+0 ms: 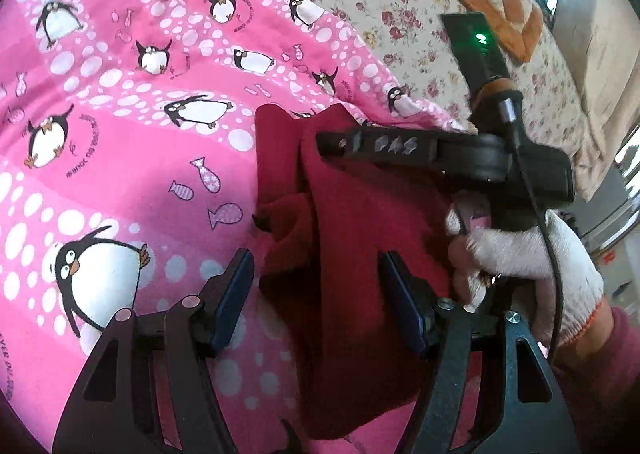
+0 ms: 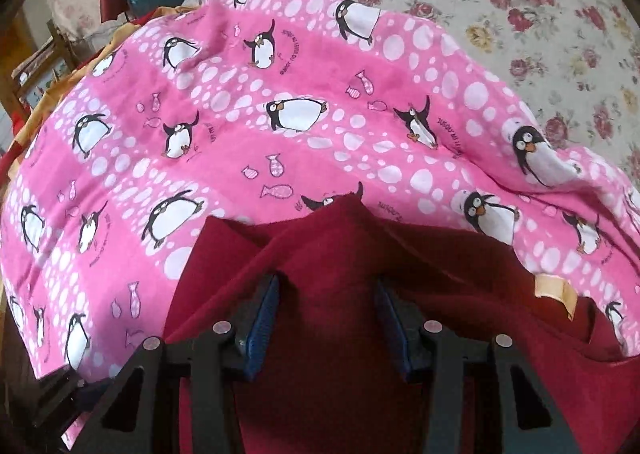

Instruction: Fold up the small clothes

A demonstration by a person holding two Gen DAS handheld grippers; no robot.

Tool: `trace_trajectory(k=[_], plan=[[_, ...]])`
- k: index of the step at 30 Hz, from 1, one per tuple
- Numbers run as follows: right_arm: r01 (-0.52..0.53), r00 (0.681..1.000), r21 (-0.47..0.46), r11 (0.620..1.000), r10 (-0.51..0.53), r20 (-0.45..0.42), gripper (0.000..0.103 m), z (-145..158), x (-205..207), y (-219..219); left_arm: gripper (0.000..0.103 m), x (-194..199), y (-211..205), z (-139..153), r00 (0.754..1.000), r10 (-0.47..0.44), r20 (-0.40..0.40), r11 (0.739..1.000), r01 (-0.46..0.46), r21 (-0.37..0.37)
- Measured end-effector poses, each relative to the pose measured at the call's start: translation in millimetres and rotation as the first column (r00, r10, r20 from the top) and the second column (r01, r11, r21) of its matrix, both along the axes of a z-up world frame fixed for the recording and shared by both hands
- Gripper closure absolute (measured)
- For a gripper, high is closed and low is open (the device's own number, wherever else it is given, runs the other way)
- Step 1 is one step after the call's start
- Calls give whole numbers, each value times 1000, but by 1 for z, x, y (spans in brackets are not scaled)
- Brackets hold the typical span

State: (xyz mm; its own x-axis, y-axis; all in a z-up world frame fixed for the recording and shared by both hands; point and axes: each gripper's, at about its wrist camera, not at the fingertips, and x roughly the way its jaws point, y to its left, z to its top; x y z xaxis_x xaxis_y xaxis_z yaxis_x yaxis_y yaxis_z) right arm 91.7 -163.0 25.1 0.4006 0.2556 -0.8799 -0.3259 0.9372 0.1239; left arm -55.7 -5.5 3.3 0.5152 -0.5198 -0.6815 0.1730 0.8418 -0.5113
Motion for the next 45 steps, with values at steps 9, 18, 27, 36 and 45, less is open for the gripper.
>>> trace_trajectory(k=[9,18,27,36,45], plan=[[2,996,147,989,11,-88,55,26,-7,10,36,-2,8,1,1000,15,-14,997,-16,-72],[-76,996,-74,994,72,-52,41,3,-6,61,26,-4,1,1,1000,-4,3,999,4,-50],[-115,993,-172,978,115,-11,50,-1,-8,70,25,-2,1,-1,1000,-2,3,999,3,-55],[-87,995,74,994,83,49,81,39,-16,4,39,4,-8,7,996,-73,50,979,81,-187],[8,999,238,971,5,-51,71,53,-9,-21,62,-9,-33,35,964,-168,207,976,193,-104]])
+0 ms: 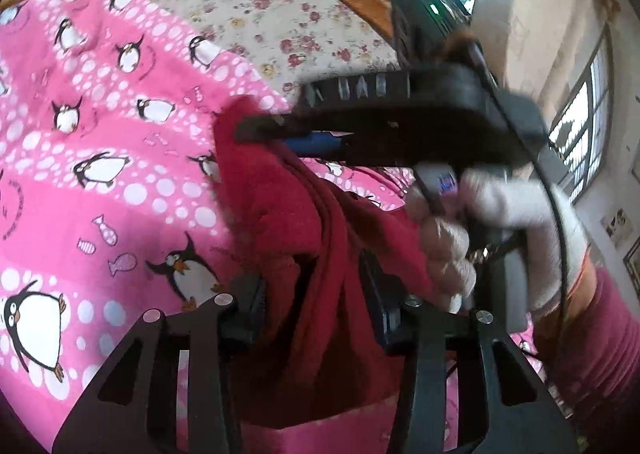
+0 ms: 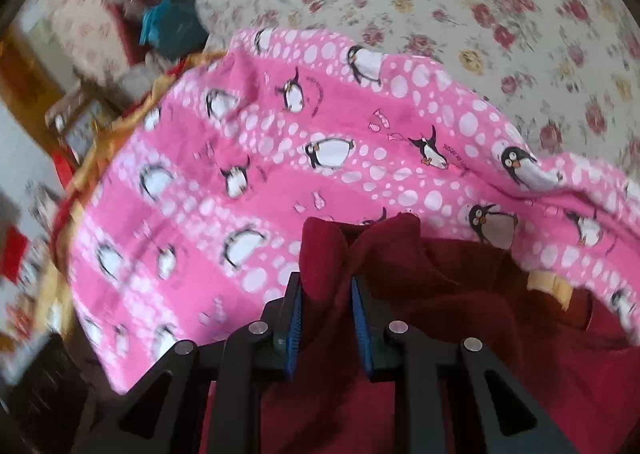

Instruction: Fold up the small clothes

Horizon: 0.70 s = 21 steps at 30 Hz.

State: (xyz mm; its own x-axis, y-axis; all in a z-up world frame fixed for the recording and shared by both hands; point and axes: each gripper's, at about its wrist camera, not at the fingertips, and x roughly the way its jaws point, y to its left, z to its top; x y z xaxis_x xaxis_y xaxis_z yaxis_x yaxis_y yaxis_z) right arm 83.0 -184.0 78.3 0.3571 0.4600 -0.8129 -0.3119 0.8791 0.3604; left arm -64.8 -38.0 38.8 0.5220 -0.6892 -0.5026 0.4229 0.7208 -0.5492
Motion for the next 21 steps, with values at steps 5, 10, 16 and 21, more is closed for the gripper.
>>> trace_trajectory(k=[5,10,16,21], plan=[[-80,995,-104,991,74,-62,43,-2,4,29,62,2,-3,-1,1000,-8,-2,1000,8,6],[-117,992,-239,964,100,-79,48,-30,-3,46,62,1,-6,-5,1000,6,-19,999,-5,43],[-70,997,-153,986,75,28,70,-9,-18,10,39,-1,-4,-11,995,78,-57,996,-76,40],[-46,998,-87,995,50,43,70,-1,-26,-15,54,-9,-22,7,999,-1,-53,998,5,70]])
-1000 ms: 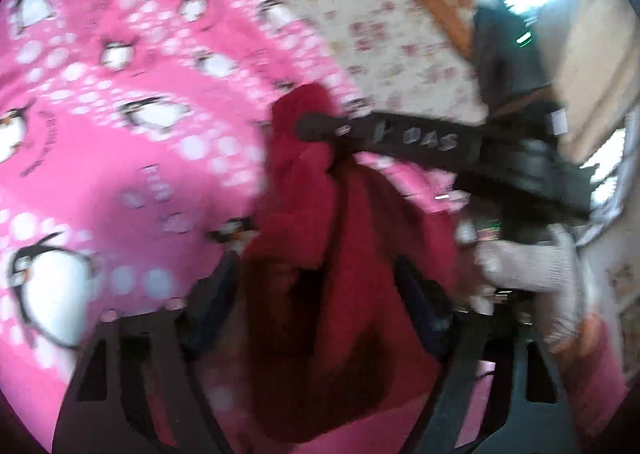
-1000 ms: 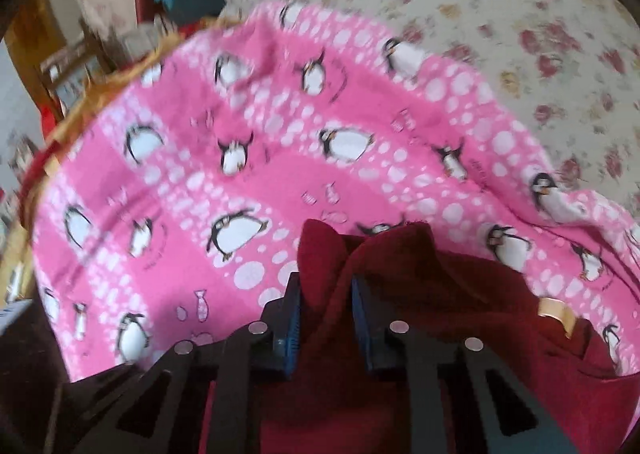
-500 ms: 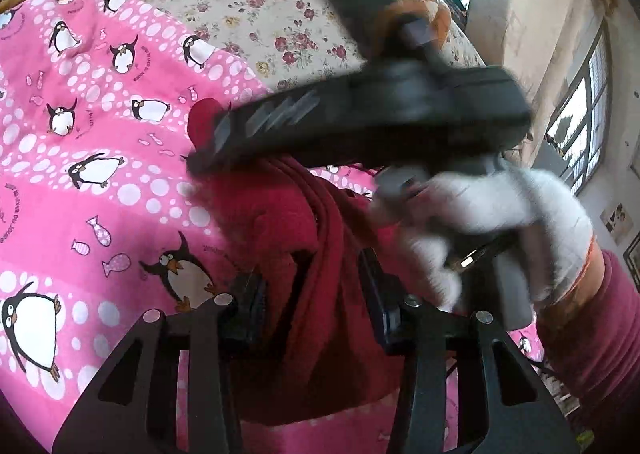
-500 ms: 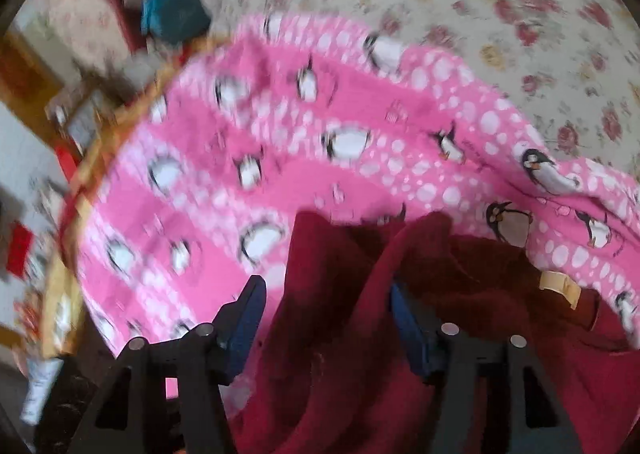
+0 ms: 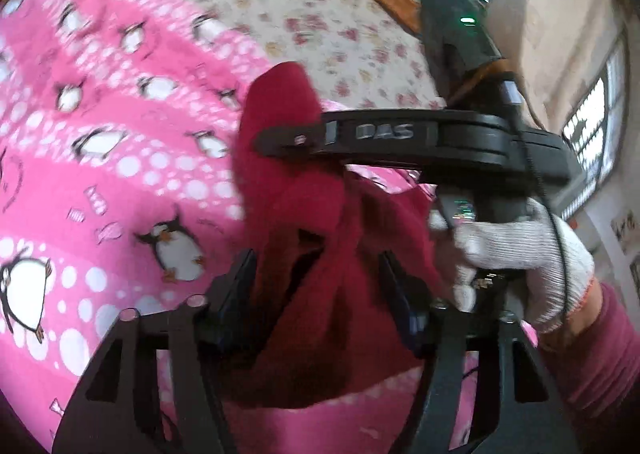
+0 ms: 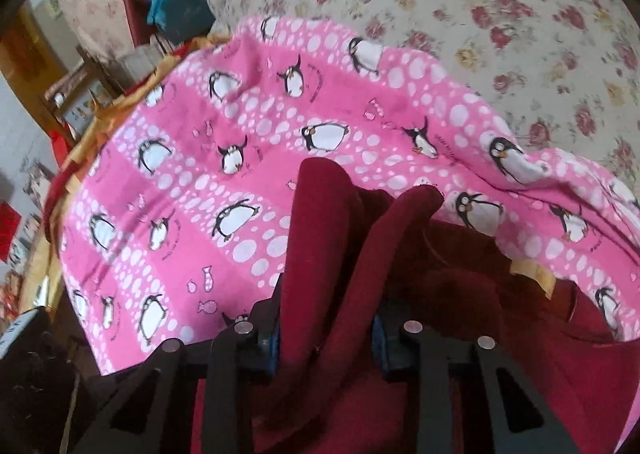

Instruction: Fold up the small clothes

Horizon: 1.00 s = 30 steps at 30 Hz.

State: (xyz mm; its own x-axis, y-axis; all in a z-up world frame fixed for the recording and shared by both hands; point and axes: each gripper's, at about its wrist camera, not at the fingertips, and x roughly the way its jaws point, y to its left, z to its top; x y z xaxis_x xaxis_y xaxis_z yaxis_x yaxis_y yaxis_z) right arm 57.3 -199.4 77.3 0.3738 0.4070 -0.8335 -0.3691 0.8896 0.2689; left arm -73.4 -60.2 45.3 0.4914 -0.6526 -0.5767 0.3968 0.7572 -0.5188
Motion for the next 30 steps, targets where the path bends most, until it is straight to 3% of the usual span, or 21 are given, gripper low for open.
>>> trace_trajectory(k=[1,2,4,5,6,10,15,19,22,26,29,30], plan=[[7,1000,7,1000,-7,3,70,1,-2,-4,62,-4,-6,7,1000,-13,16,1000,13,28],[17,1000,18,1000,-17,9,70,4,-5,-10,63,-6,-10,12,999,-25,25,999,24,42],[33,999,38,999,-34,20,72,10,-10,-21,68,-7,-20,23,998,-55,23,998,54,21],[41,999,47,998,-43,29,74,15,-12,-27,80,-7,-26,30,998,-67,14,998,67,9],[51,998,57,997,-54,42,75,22,-16,-35,83,-5,-31,35,997,-76,8,997,76,6],[87,991,69,994,-93,97,79,53,-33,-77,83,-3,-69,58,988,-154,-1,988,153,-30],[146,977,64,987,-154,145,89,75,-56,-138,85,-10,-127,69,970,-244,22,970,244,6],[204,971,112,973,-216,106,91,63,-70,-184,88,-12,-160,62,959,-283,-7,959,283,10],[235,969,250,939,-245,10,91,40,-75,-208,88,-8,-169,47,953,-298,-51,953,301,46],[293,955,351,889,-290,-64,85,19,-86,-223,88,-13,-154,44,944,-322,-76,945,326,40],[291,956,431,854,-281,-89,57,9,-94,-225,88,-23,-130,58,944,-328,-46,944,329,26],[285,958,454,845,-270,-97,57,5,-96,-223,88,-27,-123,61,945,-327,-30,944,328,32]])
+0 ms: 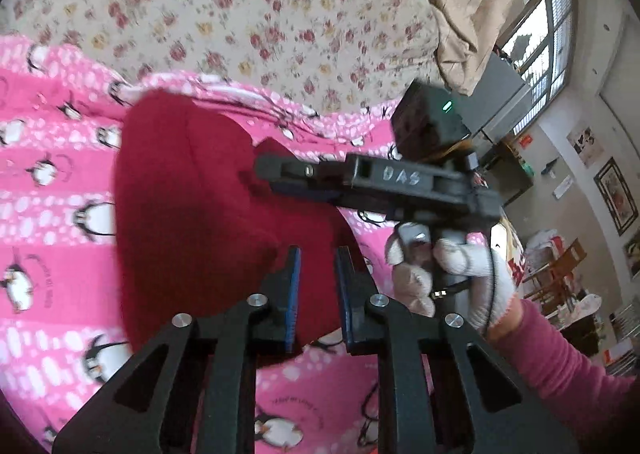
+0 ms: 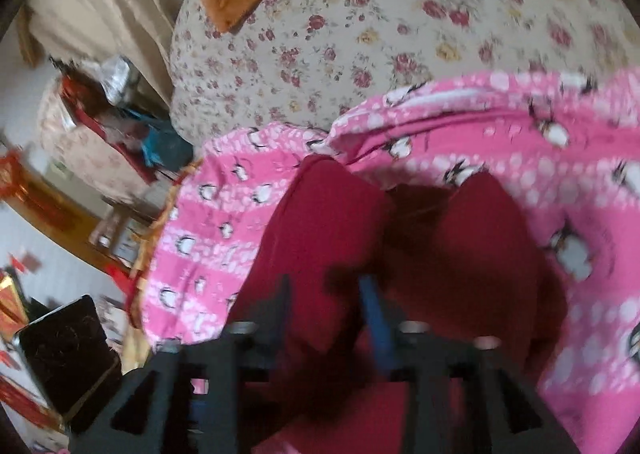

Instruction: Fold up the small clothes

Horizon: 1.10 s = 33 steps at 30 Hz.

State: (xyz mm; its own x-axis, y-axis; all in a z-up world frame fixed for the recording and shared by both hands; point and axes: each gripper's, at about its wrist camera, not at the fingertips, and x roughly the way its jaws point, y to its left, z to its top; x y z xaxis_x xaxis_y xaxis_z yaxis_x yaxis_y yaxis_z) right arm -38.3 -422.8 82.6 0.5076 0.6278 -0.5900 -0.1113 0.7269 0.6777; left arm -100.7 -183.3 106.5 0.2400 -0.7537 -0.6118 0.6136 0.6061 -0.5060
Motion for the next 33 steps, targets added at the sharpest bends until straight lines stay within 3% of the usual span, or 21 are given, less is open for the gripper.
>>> trace_trajectory(k=[5,9,13,17,25,26,30,33], plan=[[-37,999,81,996,39,-31,56,-19,3,20,88,-2,25,-4,998,34,49,997,-37,69],[-52,996,19,998,53,-76,54,-27,6,38,88,8,42,-31,997,74,-16,993,-72,91],[4,998,28,1000,-2,-66,53,-25,-8,27,88,14,52,-53,994,87,-72,994,-81,79],[-21,996,60,998,26,-82,41,-34,-15,21,88,14,49,-60,994,79,-80,994,-72,82],[-94,994,113,989,99,-35,34,-53,7,59,88,16,47,-64,992,98,-85,991,-89,105],[-83,996,126,989,88,-29,35,-55,9,61,88,16,47,-62,991,100,-85,990,-91,105],[-32,999,123,992,34,-16,69,-56,10,59,88,15,44,-47,994,80,-68,992,-74,98],[-31,997,9,999,30,77,75,-28,-4,54,88,15,40,-29,997,78,-28,995,-76,72]])
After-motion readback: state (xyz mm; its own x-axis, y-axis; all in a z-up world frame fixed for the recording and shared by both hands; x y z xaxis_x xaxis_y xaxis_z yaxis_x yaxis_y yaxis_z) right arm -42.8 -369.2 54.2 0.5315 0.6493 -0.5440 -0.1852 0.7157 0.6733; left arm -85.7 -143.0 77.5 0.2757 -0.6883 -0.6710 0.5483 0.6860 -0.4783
